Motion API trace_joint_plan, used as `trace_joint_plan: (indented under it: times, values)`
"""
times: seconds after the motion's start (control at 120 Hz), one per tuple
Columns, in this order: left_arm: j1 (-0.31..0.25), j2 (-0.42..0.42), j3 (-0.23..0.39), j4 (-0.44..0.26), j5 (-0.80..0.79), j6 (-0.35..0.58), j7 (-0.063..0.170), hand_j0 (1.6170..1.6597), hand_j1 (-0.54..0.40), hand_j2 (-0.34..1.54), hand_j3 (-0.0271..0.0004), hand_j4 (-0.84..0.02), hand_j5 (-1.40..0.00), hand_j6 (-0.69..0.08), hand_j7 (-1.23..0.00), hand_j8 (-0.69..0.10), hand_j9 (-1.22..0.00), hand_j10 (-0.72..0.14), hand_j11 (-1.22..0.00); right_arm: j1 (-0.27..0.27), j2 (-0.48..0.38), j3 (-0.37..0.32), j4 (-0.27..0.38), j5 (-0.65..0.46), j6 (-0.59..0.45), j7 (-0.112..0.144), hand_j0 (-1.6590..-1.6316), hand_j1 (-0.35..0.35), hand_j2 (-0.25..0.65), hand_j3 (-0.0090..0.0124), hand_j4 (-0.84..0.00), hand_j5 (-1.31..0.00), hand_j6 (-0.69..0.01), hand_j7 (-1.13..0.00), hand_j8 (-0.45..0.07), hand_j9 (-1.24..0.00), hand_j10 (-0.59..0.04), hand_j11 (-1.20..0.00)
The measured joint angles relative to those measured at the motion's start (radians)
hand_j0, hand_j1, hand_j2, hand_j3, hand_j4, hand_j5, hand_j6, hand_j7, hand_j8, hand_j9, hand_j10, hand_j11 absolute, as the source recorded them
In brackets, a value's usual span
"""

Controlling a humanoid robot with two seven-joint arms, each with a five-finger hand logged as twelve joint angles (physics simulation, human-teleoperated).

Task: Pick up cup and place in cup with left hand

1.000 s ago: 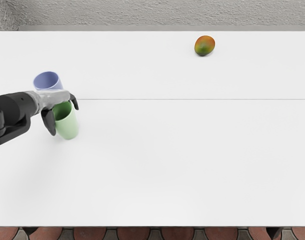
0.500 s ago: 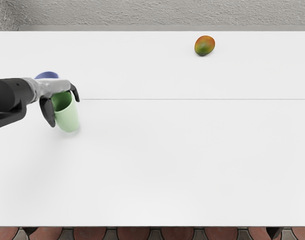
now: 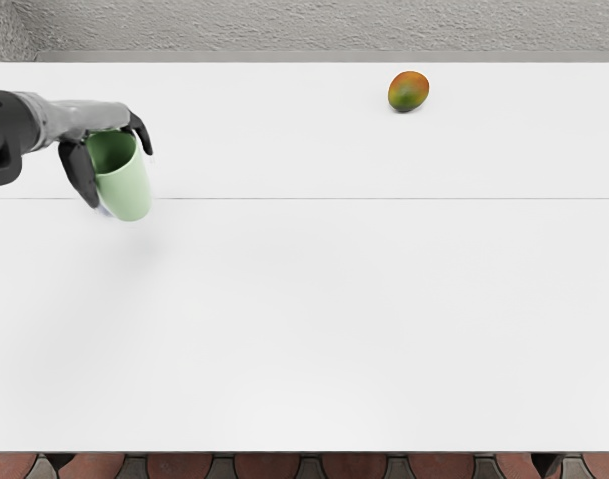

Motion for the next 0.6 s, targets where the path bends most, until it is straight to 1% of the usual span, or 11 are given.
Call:
trace_joint_plan:
  times: [0.067, 0.183, 0.317, 0.383, 0.483, 0.6]
  values:
    - [-0.011, 0.002, -0.014, 0.009, -0.003, -0.023, 0.0, 1.6557, -0.031, 0.04, 0.0, -0.416, -0.53, -0.38, -0.53, -0.387, -0.54, -0.41, -0.54, 0.0, 0.0, 0.0, 0.0, 0.0, 0.0, 0.0, -1.6581, -0.311, -0.006, 0.0, -0.031, -0.04, -0.031, -0.04, -0.031, -0.04, -0.031, -0.04]
    - [-0.026, 0.002, -0.024, 0.041, -0.007, -0.049, 0.0, 1.6559, -0.037, 0.05, 0.0, -0.413, -0.54, -0.366, -0.54, -0.381, -0.54, -0.409, -0.54, 0.0, 0.0, 0.001, 0.0, 0.0, 0.0, 0.0, -1.6581, -0.311, -0.006, 0.0, -0.031, -0.04, -0.031, -0.04, -0.031, -0.04, -0.031, -0.04]
    - [-0.042, 0.002, -0.027, 0.086, -0.007, -0.065, 0.0, 1.6557, -0.02, 0.04, 0.0, -0.416, -0.53, -0.375, -0.54, -0.392, -0.54, -0.411, -0.54, 0.0, 0.0, 0.001, 0.0, 0.0, 0.0, 0.0, -1.6581, -0.311, -0.006, 0.0, -0.031, -0.04, -0.031, -0.04, -0.031, -0.04, -0.031, -0.04]
    - [-0.053, 0.002, -0.027, 0.108, -0.007, -0.078, 0.0, 1.656, -0.046, 0.05, 0.0, -0.416, -0.53, -0.369, -0.54, -0.378, -0.54, -0.41, -0.54, 0.0, 0.0, 0.002, 0.0, 0.0, 0.0, -0.001, -1.6581, -0.311, -0.006, 0.0, -0.031, -0.04, -0.031, -0.04, -0.031, -0.04, -0.031, -0.04]
    - [-0.058, 0.002, -0.027, 0.138, -0.008, -0.099, 0.0, 1.6558, -0.029, 0.04, 0.0, -0.415, -0.53, -0.37, -0.54, -0.393, -0.54, -0.41, -0.54, 0.001, 0.0, 0.002, 0.0, 0.0, 0.0, -0.001, -1.6581, -0.311, -0.006, 0.0, -0.031, -0.04, -0.031, -0.04, -0.031, -0.04, -0.031, -0.04]
    - [-0.064, 0.002, -0.026, 0.168, -0.007, -0.107, 0.0, 1.6559, -0.035, 0.05, 0.0, -0.416, -0.53, -0.371, -0.54, -0.387, -0.54, -0.41, -0.54, 0.004, 0.0, 0.002, 0.0, 0.0, 0.0, -0.002, -1.6581, -0.311, -0.006, 0.0, -0.031, -0.04, -0.031, -0.04, -0.031, -0.04, -0.031, -0.04]
